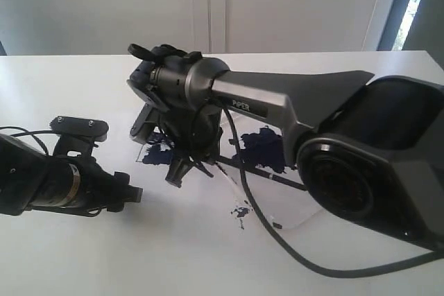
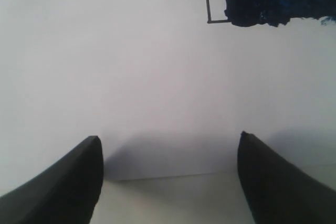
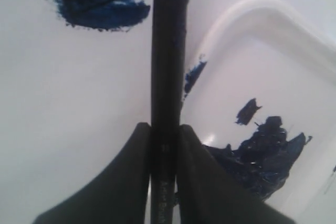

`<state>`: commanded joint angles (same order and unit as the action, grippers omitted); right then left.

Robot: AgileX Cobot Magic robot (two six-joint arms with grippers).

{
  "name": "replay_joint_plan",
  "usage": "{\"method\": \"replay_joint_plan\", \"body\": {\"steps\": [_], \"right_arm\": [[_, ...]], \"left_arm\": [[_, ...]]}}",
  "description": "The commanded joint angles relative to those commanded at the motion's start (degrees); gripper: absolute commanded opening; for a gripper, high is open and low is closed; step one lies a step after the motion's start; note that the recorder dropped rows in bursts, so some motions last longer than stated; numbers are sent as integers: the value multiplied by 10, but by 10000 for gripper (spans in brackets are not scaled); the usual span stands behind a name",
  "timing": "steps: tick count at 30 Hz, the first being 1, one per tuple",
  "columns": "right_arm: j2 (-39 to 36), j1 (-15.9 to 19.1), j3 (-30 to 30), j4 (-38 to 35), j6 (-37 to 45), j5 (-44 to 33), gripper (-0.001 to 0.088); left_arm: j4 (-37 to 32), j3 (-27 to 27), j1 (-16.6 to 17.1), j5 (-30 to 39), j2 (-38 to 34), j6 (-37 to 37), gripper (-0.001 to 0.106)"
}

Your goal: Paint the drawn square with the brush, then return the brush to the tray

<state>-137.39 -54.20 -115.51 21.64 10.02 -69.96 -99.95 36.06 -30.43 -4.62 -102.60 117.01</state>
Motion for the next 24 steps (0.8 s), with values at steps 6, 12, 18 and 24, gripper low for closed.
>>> {"method": "replay_joint_plan", "body": {"steps": [6,12,18,24], "right_arm": [[-2,0,0,0,0,0,0],[-13,0,4,-4,-12,0,0],[-5,0,10,-2,-14,0,0],[27,3,49,-1,-25,0,0]], "left_arm": [[0,0,0,0,0,0,736],[0,0,0,0,0,0,736],[0,0,0,3,0,0,736],[0,0,0,12,0,0,736]]}}
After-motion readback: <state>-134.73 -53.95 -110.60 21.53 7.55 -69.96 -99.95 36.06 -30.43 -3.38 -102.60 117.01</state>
